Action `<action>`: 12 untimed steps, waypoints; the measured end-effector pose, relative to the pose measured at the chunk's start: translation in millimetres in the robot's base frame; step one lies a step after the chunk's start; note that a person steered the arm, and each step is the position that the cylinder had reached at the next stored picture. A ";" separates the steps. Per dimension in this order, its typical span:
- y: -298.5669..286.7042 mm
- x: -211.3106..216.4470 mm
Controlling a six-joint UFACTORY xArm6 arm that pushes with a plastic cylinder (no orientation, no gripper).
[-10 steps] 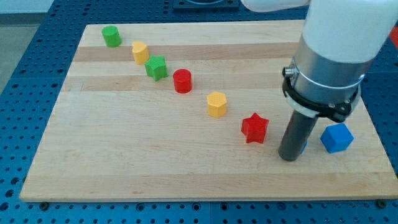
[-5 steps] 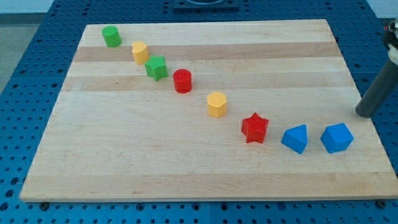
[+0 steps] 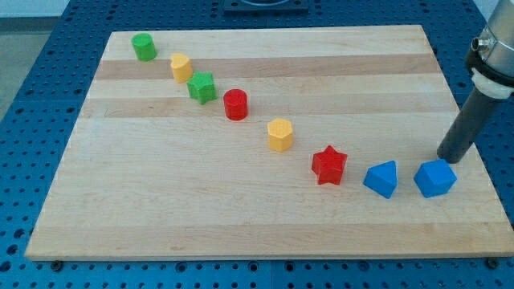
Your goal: Place the blue blocks in a diagonal line towards bottom right side
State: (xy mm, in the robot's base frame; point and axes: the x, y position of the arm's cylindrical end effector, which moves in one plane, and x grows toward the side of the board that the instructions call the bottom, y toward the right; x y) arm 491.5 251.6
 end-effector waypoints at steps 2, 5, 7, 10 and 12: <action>-3.5 25.1; -9.6 48.7; -18.8 -0.3; -40.6 14.5; -29.9 15.5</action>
State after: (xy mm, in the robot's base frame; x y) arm 507.0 221.8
